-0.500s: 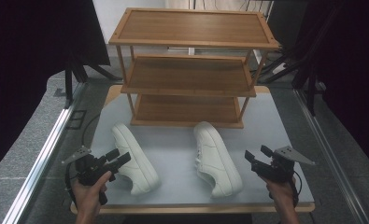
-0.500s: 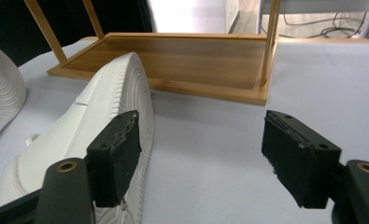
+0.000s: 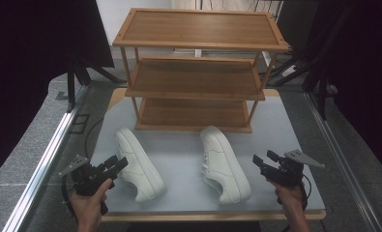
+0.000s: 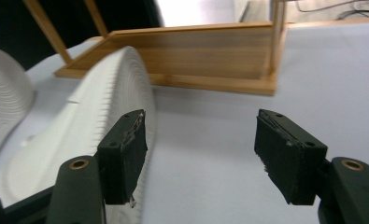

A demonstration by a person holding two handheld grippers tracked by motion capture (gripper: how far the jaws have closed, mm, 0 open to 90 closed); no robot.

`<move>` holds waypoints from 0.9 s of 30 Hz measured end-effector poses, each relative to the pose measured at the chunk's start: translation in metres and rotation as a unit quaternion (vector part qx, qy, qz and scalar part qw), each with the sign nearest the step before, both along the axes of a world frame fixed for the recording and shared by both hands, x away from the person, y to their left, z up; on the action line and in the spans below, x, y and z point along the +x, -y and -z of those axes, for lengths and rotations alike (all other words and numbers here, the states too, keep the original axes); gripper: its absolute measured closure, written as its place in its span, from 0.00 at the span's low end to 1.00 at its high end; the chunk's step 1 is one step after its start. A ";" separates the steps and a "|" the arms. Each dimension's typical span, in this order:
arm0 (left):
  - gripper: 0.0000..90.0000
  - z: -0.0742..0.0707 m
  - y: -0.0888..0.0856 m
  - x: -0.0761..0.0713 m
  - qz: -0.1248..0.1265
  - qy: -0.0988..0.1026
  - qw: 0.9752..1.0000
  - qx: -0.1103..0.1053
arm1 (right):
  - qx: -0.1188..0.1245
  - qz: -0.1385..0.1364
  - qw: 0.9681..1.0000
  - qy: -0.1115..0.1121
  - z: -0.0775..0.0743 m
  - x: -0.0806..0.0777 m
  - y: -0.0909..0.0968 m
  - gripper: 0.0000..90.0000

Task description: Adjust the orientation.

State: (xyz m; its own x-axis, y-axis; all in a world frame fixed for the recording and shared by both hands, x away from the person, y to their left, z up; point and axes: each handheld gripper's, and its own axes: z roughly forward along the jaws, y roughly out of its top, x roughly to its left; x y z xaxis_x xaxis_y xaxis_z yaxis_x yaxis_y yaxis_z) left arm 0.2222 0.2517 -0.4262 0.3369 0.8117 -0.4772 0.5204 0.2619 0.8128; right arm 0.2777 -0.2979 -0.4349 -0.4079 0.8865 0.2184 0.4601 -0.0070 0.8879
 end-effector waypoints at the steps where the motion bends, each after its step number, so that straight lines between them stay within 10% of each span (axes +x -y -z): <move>1: 0.60 -0.001 -0.001 -0.001 0.000 0.001 1.000 0.000 | -0.002 -0.002 1.000 0.003 -0.002 0.000 -0.001 0.38; 12: 0.96 -0.012 -0.019 -0.045 0.003 0.013 0.998 0.059 | -0.023 -0.011 1.000 0.014 -0.012 -0.005 -0.007 0.39; 19: 1.00 0.021 0.005 -0.086 0.018 -0.041 0.991 0.127 | -0.015 -0.019 1.000 0.007 -0.011 -0.003 -0.003 0.40; 27: 1.00 0.038 0.024 -0.088 0.049 -0.065 0.989 0.122 | -0.013 -0.011 1.000 0.005 -0.012 -0.003 -0.005 0.40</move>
State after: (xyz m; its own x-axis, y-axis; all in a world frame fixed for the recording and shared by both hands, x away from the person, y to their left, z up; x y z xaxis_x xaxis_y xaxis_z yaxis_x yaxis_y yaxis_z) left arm 0.1346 0.2278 -0.4643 0.3687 0.8745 -0.3153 0.6373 0.0092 0.7706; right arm 0.2745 -0.2932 -0.4233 -0.4289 0.8828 0.1919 0.4516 0.0255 0.8919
